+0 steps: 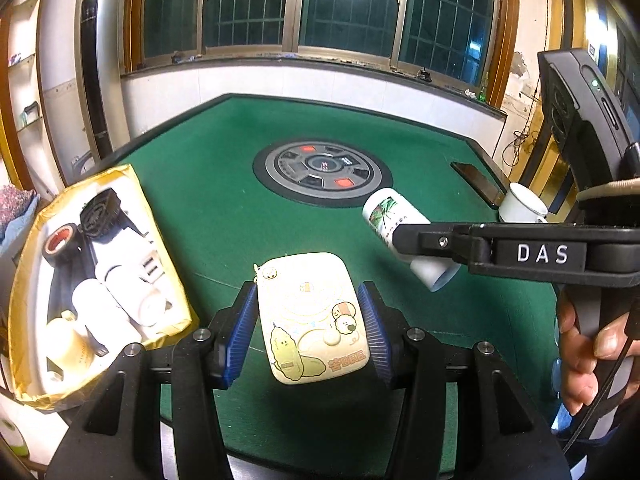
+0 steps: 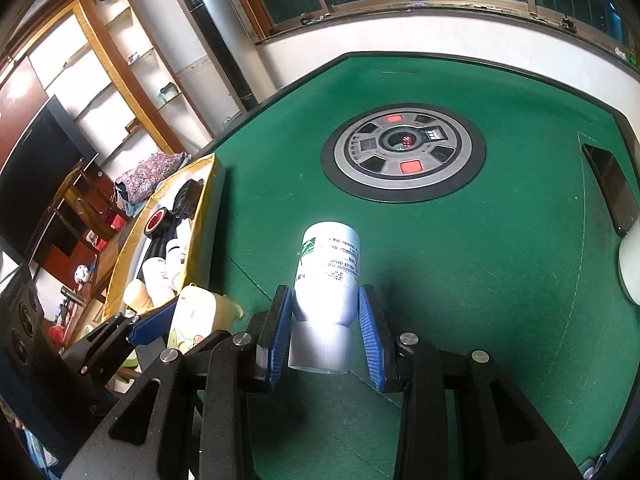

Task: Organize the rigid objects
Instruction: 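Carry the keychain card with the left tool while the right tool carries the white bottle to the tray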

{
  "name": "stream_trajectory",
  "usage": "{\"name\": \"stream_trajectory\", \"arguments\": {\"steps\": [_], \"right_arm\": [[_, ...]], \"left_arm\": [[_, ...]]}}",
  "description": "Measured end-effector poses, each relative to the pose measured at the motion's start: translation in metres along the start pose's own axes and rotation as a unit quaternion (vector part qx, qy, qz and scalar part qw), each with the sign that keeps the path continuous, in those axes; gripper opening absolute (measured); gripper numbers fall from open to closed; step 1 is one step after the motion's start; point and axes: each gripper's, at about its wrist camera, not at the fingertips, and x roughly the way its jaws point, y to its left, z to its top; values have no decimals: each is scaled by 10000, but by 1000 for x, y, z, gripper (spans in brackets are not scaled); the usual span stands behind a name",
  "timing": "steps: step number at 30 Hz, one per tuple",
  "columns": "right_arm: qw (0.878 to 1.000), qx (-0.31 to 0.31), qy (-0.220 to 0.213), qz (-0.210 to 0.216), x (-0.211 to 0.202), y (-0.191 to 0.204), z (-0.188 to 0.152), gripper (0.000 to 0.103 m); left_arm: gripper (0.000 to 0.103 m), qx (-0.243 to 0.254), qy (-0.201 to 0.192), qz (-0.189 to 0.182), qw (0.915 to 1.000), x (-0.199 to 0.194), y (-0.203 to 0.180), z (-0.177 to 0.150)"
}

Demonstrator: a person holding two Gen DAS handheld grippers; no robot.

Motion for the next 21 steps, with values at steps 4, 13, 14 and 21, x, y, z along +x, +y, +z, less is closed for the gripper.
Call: {"name": "stream_trajectory", "arguments": {"steps": [4,13,14,21], "right_arm": [[10000,-60,-36,7,-2,8,-1,30],[9998,-170,-72,69,-1,21,-1,30],[9998,-174,-77,74,-1,22,-1,30],[9996,-194,-115,140,0,27,-1,30]], "left_arm": [[50,44,-125,88,9999,-6,0,2],[50,94,-290,206,9993,-17,2,2],[50,97,-294,215,9993,-18,1,2],[50,38,-396,246,9989,-25,6,3]]}}
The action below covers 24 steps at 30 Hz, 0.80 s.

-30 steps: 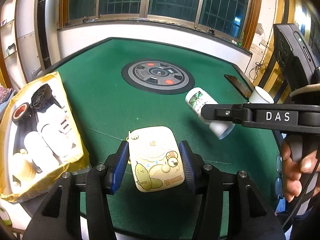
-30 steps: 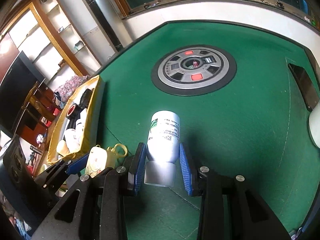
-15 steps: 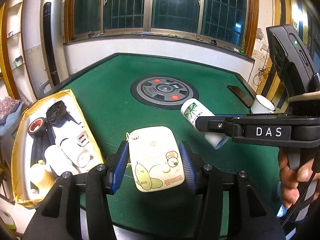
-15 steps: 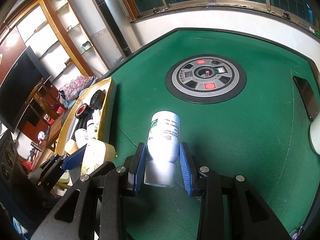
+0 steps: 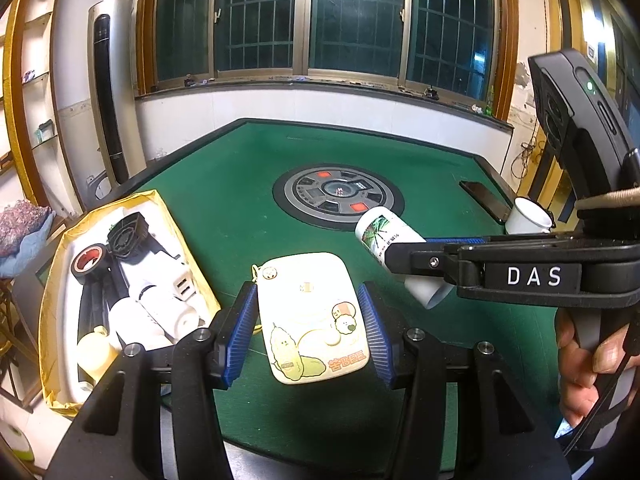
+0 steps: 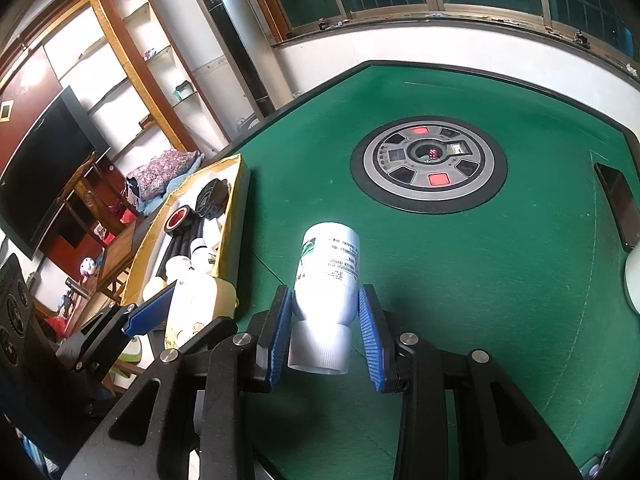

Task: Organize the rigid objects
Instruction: 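Carry the keychain card with the left tool while the right tool carries the white bottle to the tray, then lower the card and white bottle into the tray and open both tools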

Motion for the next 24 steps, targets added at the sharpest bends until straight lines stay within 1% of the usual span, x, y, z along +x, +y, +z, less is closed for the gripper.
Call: {"name": "stream_trajectory", "arguments": {"steps": [6,11,17,20,24], "right_arm": [[9998,4,-110,145,1,10,2,30],[9993,-118,-145,321,5,31,8,30],[9977,-447,-248,436,13,66,20,30],[9966,-583,-228,527,25,85,26,30],[9947,-786,-135,651,46,114,33,30]], "left_arm": [[50,-166,-188,56,9997,-15,14,5],[50,-368,-418,199,9982,-31,36,13],[50,-666,-662,580,9939,-44,75,17],[50,-889,-712,786,9904,-46,101,16],[50,-1063,-697,1048,9863,-46,129,11]]}}
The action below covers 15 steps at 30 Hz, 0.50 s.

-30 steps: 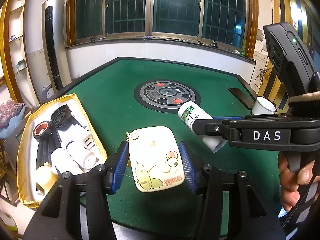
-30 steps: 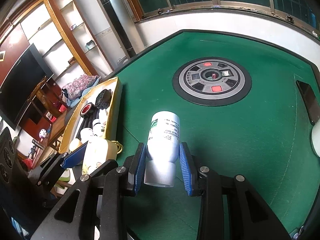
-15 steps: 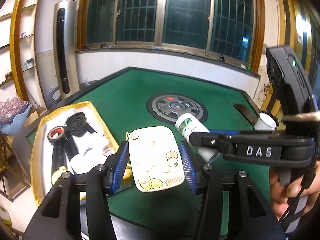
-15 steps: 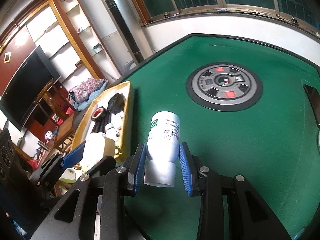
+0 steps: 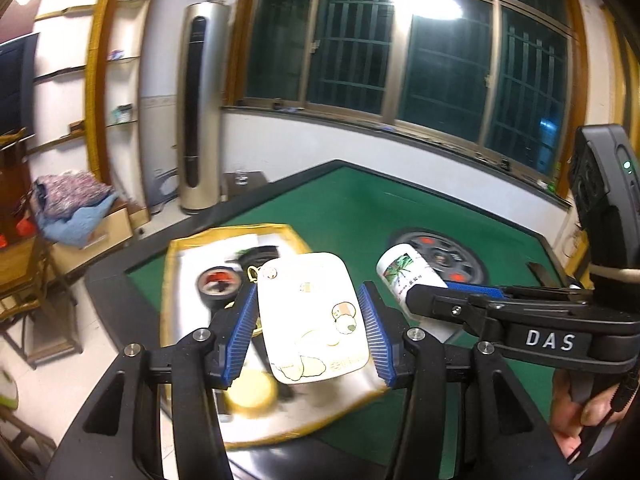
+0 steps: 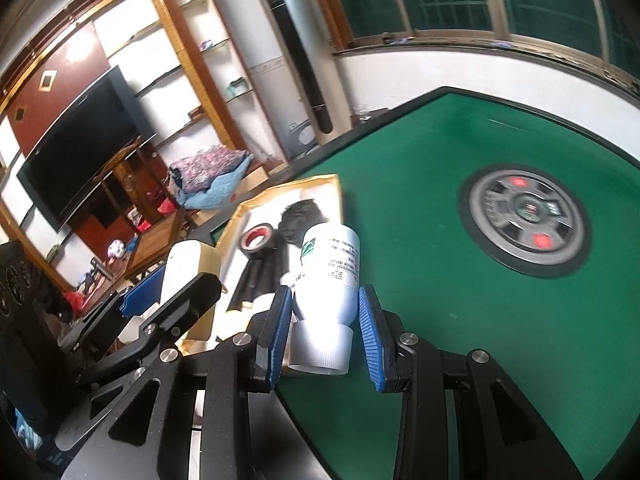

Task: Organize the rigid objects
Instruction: 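Lower the card and white bottle into the tray and open both tools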

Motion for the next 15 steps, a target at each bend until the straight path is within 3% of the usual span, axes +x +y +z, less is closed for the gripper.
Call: {"name": "stream_trajectory", "arguments": {"steps": [9,15], "right_arm": [[9991,-316,252,136,56,41,21,30],[9980,-296,547,117,90,42,27,30]], "left_arm": [[50,-419,240,411,9980,37,57,-11],[50,-466,467,439,9969,56,67,-22]]}}
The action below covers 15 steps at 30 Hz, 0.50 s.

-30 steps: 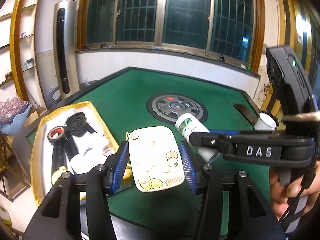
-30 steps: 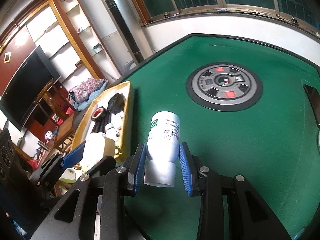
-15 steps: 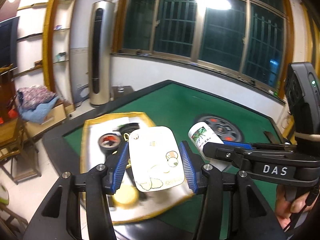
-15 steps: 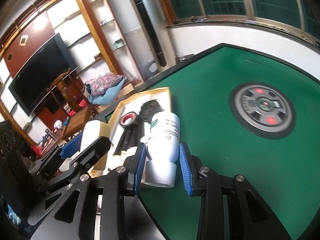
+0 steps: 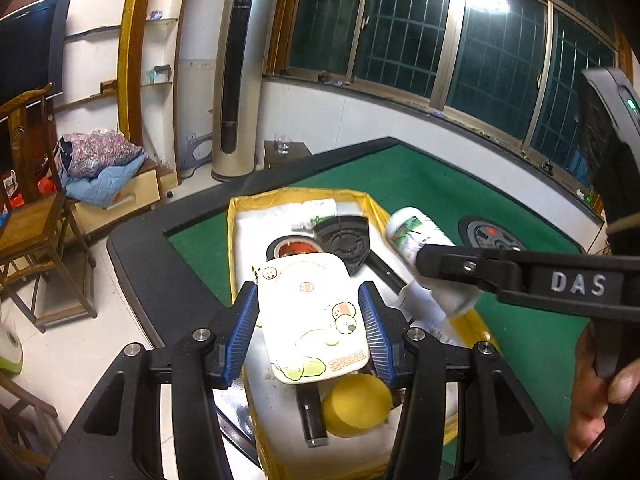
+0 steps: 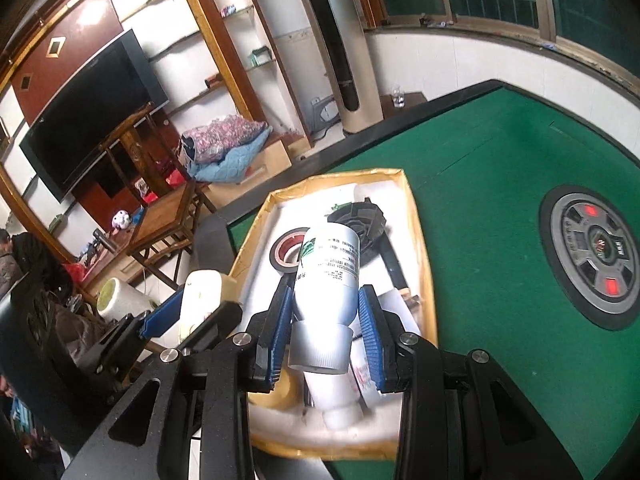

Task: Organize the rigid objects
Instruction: 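Lower the card and white bottle into the tray and open both tools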

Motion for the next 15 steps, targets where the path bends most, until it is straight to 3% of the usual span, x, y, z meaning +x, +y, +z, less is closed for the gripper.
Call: {"name": "stream_trajectory", "arguments": {"steps": [15], "right_arm": [[9989,-64,460,-98,35,-1,1,30]], "left_arm": [[50,131,232,-99,9996,16,-3,-12]]}}
